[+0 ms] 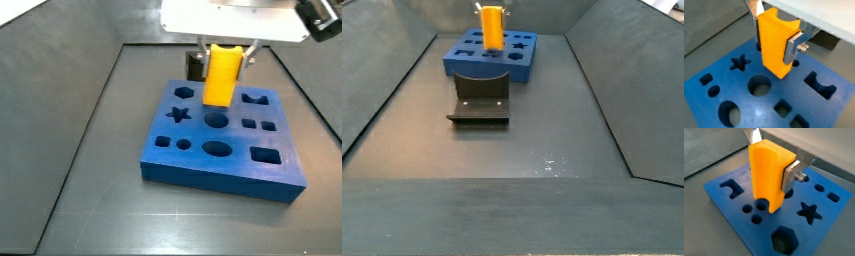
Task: Pick up the arch object. Move up. Place the arch object on the fixture. Regrasp the arch object. Rotate the arch object. Move to above the board. Insert the arch object.
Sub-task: Insert the arch object.
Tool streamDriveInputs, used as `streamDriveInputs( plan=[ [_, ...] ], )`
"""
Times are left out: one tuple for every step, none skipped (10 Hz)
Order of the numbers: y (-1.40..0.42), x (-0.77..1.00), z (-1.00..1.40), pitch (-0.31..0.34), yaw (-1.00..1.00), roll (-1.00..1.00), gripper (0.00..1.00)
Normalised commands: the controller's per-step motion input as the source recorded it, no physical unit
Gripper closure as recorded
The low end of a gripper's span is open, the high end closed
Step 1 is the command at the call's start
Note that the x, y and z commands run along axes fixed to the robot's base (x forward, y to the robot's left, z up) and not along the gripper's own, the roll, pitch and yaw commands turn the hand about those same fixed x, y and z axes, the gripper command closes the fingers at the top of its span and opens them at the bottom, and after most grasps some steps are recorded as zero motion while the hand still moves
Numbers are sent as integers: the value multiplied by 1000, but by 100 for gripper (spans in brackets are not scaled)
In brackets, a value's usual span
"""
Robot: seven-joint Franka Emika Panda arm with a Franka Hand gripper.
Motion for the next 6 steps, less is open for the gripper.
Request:
streamDriveInputs(
  plan=[
    [-49,1000,6,61,0,27,100],
    [-11,1000,0,23,0,44,100],
    [0,1000,0,3,0,57,100],
    [0,1000,0,0,0,26,100],
    [-20,1000,0,0,0,0,100],
    [0,1000,0,0,0,54,100]
  ],
)
